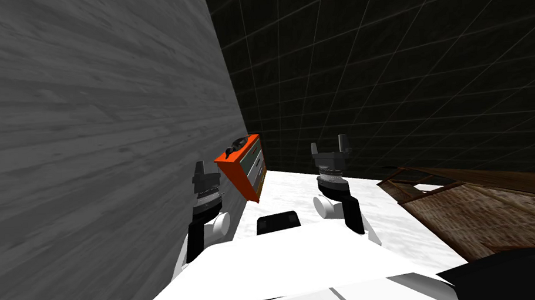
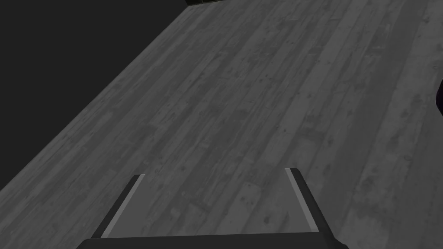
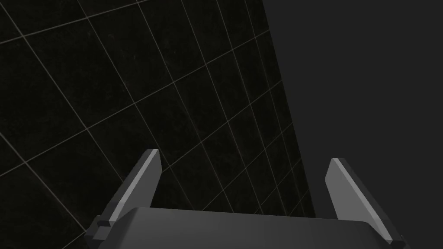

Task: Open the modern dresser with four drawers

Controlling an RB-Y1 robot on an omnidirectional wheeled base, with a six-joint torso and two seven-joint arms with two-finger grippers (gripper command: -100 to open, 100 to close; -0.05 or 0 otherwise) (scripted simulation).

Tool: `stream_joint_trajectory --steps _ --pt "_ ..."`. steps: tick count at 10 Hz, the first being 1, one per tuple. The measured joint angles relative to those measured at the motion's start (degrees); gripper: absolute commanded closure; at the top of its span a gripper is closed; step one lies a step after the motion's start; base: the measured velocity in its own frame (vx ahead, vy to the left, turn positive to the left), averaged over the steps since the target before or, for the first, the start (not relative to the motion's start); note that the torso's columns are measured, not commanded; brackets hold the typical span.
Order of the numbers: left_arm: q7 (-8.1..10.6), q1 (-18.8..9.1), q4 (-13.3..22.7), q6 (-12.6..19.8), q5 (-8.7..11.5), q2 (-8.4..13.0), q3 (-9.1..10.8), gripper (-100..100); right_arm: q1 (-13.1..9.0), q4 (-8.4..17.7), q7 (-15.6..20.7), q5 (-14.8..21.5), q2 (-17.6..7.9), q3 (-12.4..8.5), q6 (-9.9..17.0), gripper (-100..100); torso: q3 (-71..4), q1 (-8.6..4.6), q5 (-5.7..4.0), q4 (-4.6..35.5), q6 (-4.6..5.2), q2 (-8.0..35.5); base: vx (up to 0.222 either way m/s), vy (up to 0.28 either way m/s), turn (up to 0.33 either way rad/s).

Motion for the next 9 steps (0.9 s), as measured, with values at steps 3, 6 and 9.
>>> stream_joint_trajectory --steps 3,6,9 --pt "0.00 0.0 0.0 0.0 0.0 0.0 0.00 0 0.0 0.0 0.0 0.0 0.0 0.0 0.0 0 -20.1 0.00 0.00 10.1 0.00 10.0 0.000 0.000 0.000" --pt "0.00 0.0 0.0 0.0 0.0 0.0 0.00 0 0.0 0.0 0.0 0.0 0.0 0.0 0.0 0 -45.4 0.00 0.00 22.7 0.00 22.7 0.000 0.000 0.000" --pt "0.00 0.0 0.0 0.0 0.0 0.0 0.00 0 0.0 0.0 0.0 0.0 0.0 0.0 0.0 0 -70.7 0.00 0.00 35.4 0.00 35.4 0.000 0.000 0.000"
